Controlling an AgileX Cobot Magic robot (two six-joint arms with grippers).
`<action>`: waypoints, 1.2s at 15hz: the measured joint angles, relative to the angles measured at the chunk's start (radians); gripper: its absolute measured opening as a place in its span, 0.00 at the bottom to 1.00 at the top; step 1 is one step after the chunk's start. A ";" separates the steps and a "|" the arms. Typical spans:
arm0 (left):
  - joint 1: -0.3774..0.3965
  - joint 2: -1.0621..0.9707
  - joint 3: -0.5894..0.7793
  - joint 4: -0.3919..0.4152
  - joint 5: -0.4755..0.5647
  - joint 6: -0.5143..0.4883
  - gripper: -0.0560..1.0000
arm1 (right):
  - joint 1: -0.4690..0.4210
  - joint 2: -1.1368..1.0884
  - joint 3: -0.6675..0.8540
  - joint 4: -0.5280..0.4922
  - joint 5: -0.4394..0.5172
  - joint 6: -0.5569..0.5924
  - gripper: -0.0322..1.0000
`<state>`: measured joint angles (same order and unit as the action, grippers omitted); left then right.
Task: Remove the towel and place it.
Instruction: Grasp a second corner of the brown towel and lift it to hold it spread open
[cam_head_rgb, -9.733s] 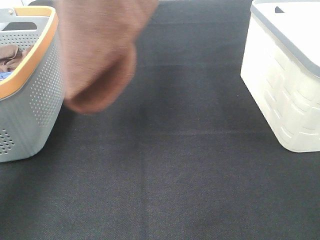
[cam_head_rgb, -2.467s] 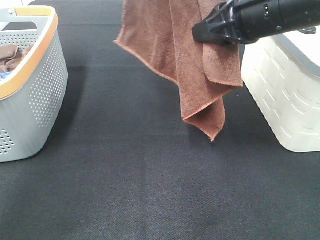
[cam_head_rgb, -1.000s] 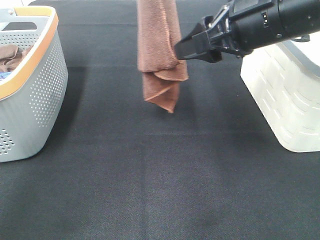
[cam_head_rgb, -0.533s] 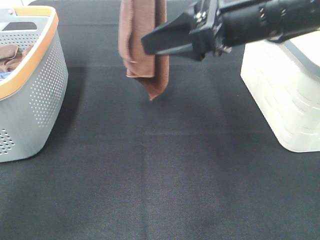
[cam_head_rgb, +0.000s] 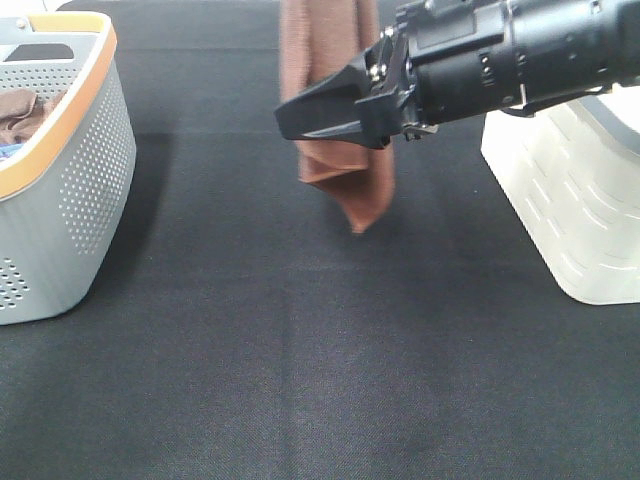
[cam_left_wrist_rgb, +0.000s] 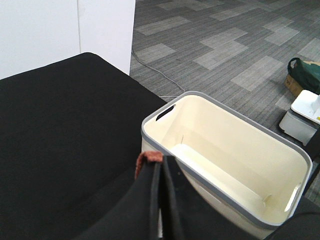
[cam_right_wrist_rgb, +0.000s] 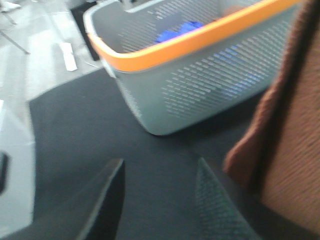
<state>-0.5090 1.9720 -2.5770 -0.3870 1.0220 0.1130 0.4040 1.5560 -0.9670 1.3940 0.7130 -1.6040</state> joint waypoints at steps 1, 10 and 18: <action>0.000 0.000 0.000 -0.015 0.000 -0.001 0.05 | 0.000 0.007 0.000 -0.026 -0.085 0.004 0.46; 0.000 0.000 0.000 -0.090 -0.023 -0.001 0.05 | 0.000 0.007 0.000 -0.146 -0.249 0.100 0.46; 0.000 0.000 0.000 -0.194 -0.023 -0.001 0.05 | 0.000 0.007 0.000 -0.131 -0.218 0.100 0.31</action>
<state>-0.5090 1.9720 -2.5770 -0.5810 0.9990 0.1120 0.4040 1.5630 -0.9670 1.2630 0.4950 -1.5040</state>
